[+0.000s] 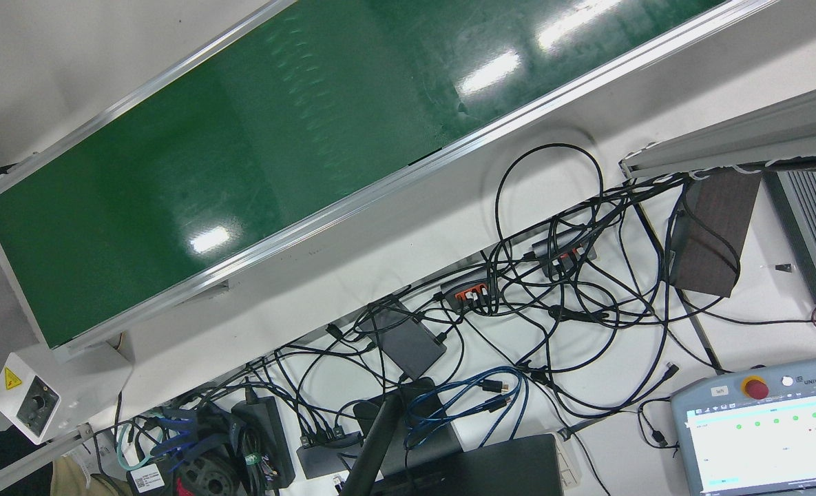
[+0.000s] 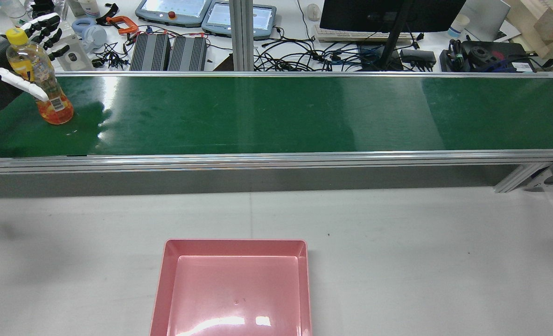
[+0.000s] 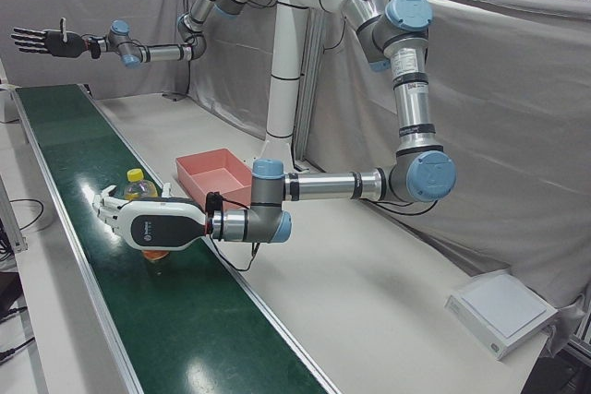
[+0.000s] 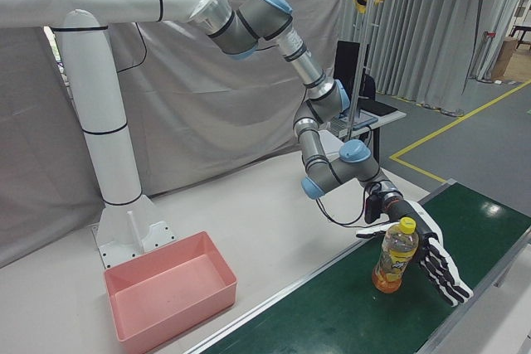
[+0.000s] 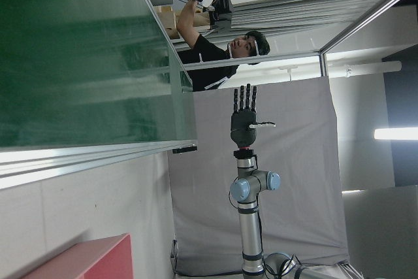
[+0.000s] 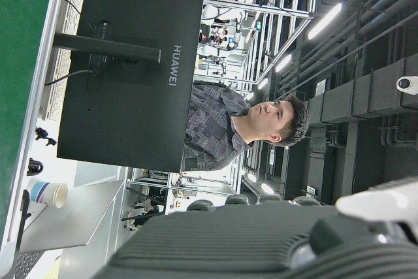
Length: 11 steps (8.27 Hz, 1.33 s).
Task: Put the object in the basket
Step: 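Reach the left hand to the bottle on the belt and close fingers around it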
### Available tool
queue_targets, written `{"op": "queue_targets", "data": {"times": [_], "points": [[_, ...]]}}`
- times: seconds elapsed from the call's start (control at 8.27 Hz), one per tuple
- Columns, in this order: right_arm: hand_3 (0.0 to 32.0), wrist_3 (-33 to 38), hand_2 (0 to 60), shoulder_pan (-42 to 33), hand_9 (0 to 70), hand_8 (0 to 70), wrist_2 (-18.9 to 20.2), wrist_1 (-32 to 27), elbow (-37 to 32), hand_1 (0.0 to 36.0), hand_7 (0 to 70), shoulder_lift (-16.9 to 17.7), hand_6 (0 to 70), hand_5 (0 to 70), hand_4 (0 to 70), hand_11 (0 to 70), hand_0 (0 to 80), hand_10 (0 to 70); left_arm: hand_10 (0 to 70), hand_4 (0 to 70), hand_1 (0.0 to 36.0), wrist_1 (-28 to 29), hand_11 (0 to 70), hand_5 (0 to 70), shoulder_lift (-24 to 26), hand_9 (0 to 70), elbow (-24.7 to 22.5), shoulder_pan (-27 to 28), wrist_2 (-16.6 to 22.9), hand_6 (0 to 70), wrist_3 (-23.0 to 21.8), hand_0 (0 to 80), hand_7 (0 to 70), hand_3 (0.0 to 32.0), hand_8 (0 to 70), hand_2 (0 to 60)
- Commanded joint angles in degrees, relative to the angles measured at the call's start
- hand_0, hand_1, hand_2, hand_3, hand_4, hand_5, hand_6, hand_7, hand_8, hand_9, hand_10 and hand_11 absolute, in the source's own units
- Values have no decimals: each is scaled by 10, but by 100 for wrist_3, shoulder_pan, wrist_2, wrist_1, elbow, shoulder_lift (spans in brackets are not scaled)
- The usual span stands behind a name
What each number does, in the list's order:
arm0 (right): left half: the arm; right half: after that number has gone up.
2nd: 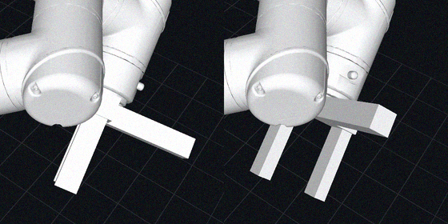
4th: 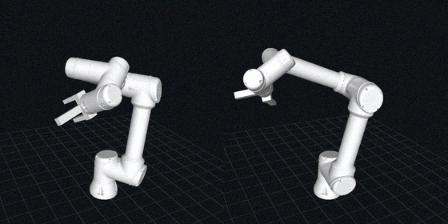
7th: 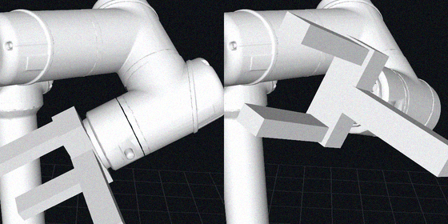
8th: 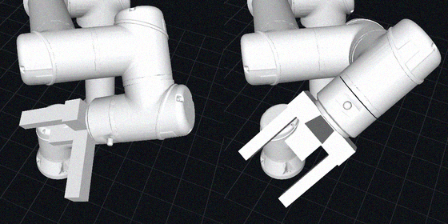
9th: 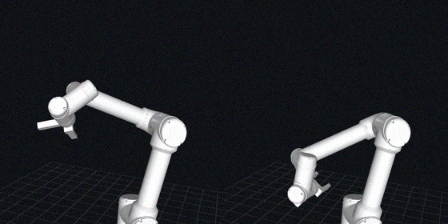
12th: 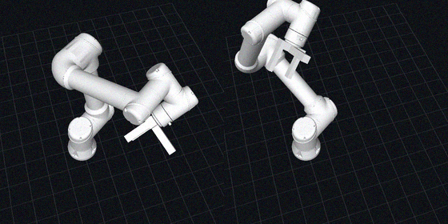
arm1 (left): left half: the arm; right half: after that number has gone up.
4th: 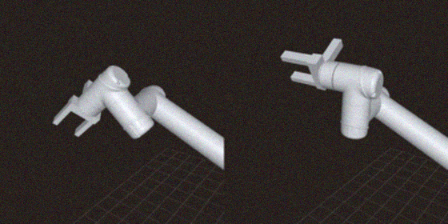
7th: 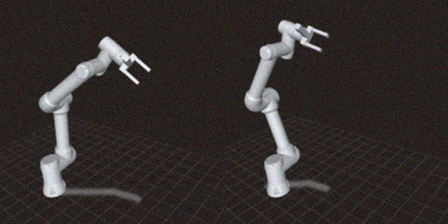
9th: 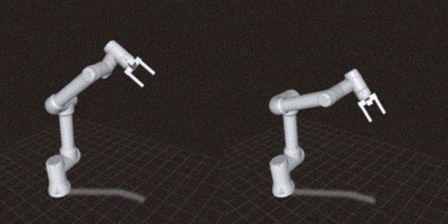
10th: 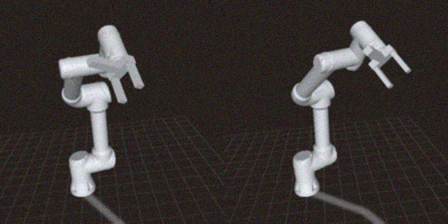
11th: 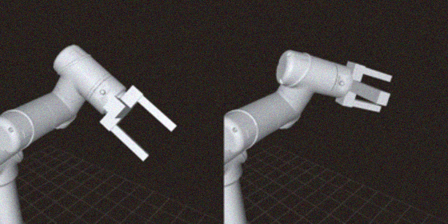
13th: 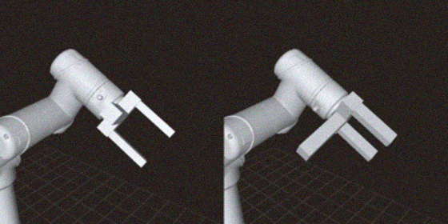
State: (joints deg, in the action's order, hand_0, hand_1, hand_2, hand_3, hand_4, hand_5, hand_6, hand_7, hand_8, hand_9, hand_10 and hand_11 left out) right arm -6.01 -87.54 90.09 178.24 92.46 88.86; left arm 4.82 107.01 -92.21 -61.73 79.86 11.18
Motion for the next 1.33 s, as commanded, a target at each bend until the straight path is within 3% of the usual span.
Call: {"op": "queue_targets", "data": {"times": [0.0,0.36,0.85,1.09,1.21], "points": [[0,3,0,0,0,0,0,0,0,0,0,0,0,0,0,0,0,0,700,700,188,-164,700,700,-5,700,-112,47,-85,700,-19,720,700,0,700,600],[0,3,0,0,0,0,0,0,0,0,0,0,0,0,0,0,0,0,700,700,215,-918,700,700,-13,700,-962,64,-15,700,51,668,700,0,700,600],[0,3,0,0,0,0,0,0,0,0,0,0,0,0,0,0,0,0,700,700,231,-1877,700,700,-39,700,-2411,758,151,700,86,683,700,0,700,600],[0,3,0,0,0,0,0,9,0,0,0,0,0,0,0,0,0,0,700,700,217,-2229,700,700,-214,700,-3219,793,502,700,444,671,700,0,700,600],[0,3,0,0,0,0,0,0,0,0,0,0,0,0,0,0,0,0,700,700,211,-2309,700,700,-311,700,-3528,1098,504,700,586,673,700,0,700,600]]}}
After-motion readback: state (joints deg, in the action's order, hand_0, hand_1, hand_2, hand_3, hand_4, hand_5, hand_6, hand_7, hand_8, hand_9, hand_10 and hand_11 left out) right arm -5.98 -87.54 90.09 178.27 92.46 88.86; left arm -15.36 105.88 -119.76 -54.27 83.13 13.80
